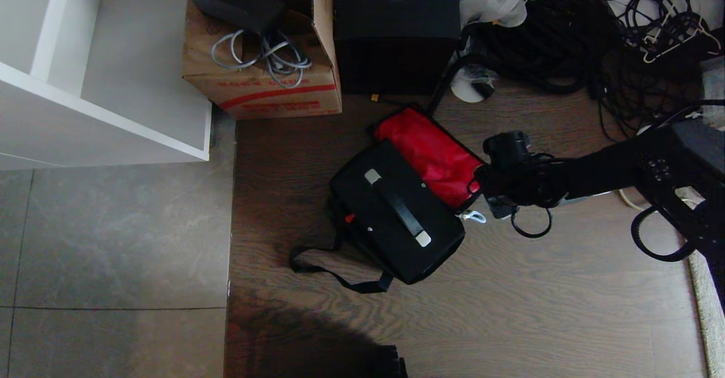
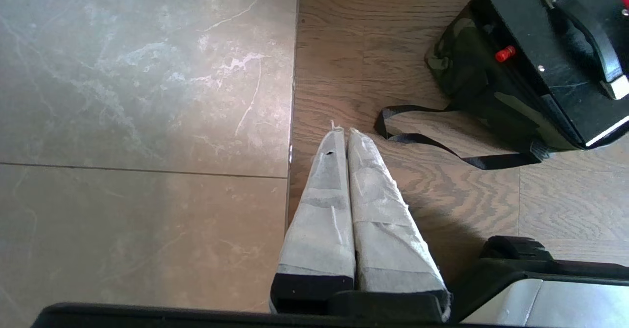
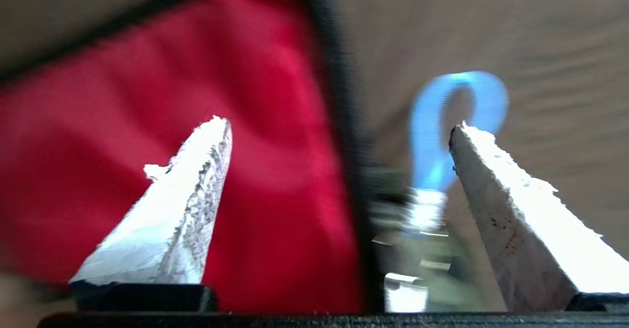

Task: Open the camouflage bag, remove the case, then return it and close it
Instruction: Close the top of the storage box

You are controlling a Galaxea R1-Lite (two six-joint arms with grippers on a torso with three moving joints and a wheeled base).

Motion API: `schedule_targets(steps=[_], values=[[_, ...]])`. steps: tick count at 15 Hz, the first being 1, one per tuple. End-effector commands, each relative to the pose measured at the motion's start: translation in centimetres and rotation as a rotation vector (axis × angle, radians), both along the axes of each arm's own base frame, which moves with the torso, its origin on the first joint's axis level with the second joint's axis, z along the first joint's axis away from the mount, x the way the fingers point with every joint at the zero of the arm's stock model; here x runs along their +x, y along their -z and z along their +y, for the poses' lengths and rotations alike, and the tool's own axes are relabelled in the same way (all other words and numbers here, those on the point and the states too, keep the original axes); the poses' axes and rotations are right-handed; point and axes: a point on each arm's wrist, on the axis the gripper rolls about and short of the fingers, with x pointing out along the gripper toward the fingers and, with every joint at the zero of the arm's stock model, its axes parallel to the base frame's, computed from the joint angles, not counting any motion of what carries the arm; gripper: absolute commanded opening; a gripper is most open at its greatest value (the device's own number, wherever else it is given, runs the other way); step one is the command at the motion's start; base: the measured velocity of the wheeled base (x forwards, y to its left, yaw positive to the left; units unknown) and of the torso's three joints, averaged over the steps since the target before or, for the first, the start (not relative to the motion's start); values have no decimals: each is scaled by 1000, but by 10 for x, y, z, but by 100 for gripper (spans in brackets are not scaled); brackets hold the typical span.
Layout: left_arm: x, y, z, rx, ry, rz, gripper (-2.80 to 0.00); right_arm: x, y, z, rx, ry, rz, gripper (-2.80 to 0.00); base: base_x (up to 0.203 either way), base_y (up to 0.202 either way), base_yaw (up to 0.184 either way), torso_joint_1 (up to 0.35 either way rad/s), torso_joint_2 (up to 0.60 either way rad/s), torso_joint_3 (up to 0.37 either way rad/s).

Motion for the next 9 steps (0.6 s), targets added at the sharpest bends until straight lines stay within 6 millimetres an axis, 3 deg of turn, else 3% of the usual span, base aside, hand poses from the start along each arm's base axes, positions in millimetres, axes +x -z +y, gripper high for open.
schedule_targets(steps=[1,5,8,9], values=[[1,2,0,0,0,8,-280,9,3,1,95,15,-53,0,0,0,0,0,0,0],[1,2,0,0,0,7,-280,23,15,5,174,-19,-121,0,0,0,0,0,0,0],[1,2,0,0,0,7,-280,36,18,-5,179,-8,-181,0,0,0,0,0,0,0],[1,2,0,0,0,8,-280,39,18,-7,179,-7,-190,-280,0,0,0,0,0,0]])
